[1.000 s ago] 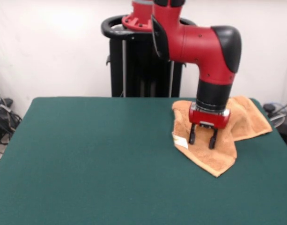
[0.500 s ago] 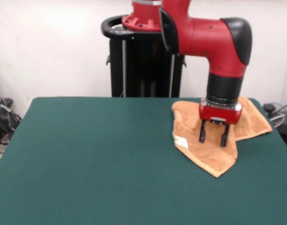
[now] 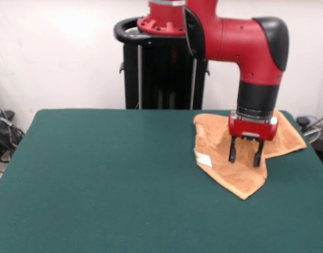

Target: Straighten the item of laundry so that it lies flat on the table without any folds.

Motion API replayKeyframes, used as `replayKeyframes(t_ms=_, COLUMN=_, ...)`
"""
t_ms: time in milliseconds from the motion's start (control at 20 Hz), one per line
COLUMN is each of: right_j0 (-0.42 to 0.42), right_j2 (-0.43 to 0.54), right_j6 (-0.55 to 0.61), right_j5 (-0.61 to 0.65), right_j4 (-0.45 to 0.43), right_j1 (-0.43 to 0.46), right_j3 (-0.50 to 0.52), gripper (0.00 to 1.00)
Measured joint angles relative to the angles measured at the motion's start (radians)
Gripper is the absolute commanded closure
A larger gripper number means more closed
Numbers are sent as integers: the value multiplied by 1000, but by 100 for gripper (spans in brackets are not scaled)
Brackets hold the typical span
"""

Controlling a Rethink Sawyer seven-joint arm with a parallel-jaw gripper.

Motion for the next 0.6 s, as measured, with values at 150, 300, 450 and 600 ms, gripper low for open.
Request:
replayKeyframes(t_ms=150, right_j0=26, right_j2=-12, right_j6=0, right_j5=-38, right_j4=38, right_j1=41, right_j3=-14, gripper=0)
replayKeyframes(t_ms=300, right_j0=85, right_j2=-42, right_j6=0, right_j5=-131, right_j4=105, right_j1=95, right_j3=-27, gripper=0)
replayKeyframes(t_ms=450, right_j0=107, right_j2=-56, right_j6=0, right_j5=-165, right_j4=116, right_j1=105, right_j3=-25, gripper=0)
replayKeyframes(t_ms=600, right_j0=107, right_j2=-57, right_j6=0, right_j5=-168, right_j4=116, right_j1=106, right_j3=-26, gripper=100)
